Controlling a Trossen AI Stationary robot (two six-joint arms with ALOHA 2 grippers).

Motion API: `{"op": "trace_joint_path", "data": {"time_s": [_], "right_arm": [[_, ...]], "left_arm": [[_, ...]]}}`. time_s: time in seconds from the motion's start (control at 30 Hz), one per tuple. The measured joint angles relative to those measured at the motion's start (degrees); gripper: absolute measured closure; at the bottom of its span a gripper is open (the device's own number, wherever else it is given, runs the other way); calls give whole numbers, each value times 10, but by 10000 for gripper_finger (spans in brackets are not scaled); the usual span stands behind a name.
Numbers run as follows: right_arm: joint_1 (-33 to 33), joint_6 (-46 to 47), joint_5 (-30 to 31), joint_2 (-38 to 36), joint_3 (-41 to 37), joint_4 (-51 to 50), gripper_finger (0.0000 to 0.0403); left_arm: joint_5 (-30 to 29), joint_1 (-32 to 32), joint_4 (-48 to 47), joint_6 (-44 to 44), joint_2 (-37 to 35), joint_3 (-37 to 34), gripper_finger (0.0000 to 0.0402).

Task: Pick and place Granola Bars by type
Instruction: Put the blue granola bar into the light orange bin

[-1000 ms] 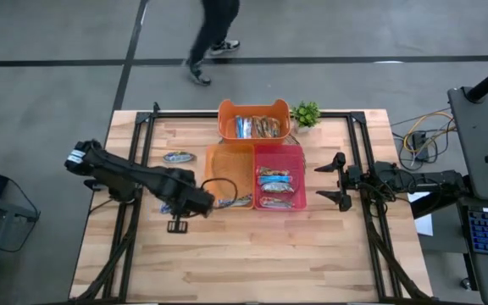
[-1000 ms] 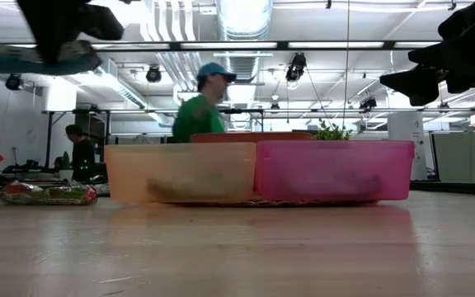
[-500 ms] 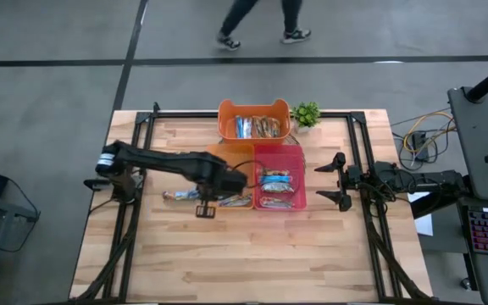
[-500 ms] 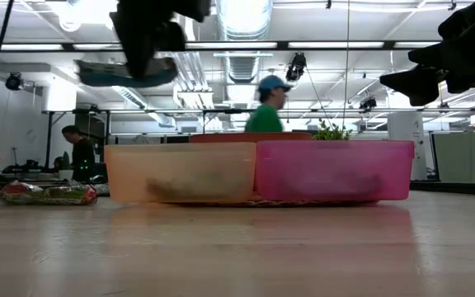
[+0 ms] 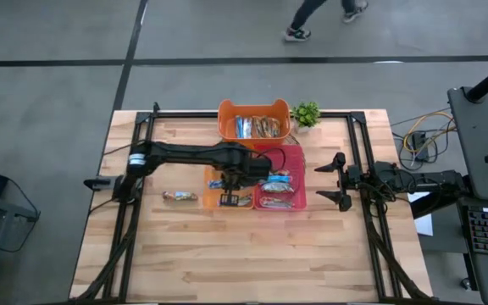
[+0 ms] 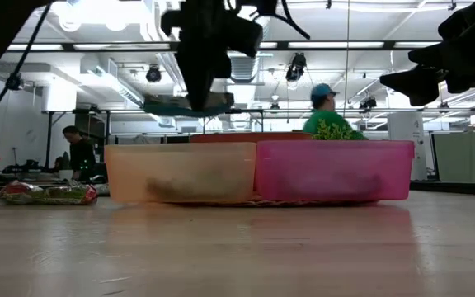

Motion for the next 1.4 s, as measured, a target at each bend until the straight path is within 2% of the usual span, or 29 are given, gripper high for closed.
{"op": "trace_joint_path", "data": {"time_s": [0.47, 0.93, 1.2, 1.4], "right_arm": [[0, 1, 0, 0, 0, 0, 44], [0, 1, 0, 0, 0, 0, 44], [0, 0, 0, 0, 0, 0, 44], [0, 1, 0, 0, 0, 0, 44]], "left_arm": [[0, 12, 61, 12, 72, -2, 402], [-2, 12, 149, 23, 69, -107, 402], [-4, 14, 205, 24, 69, -140, 400], [19, 18, 202, 26, 67, -150, 371]]}}
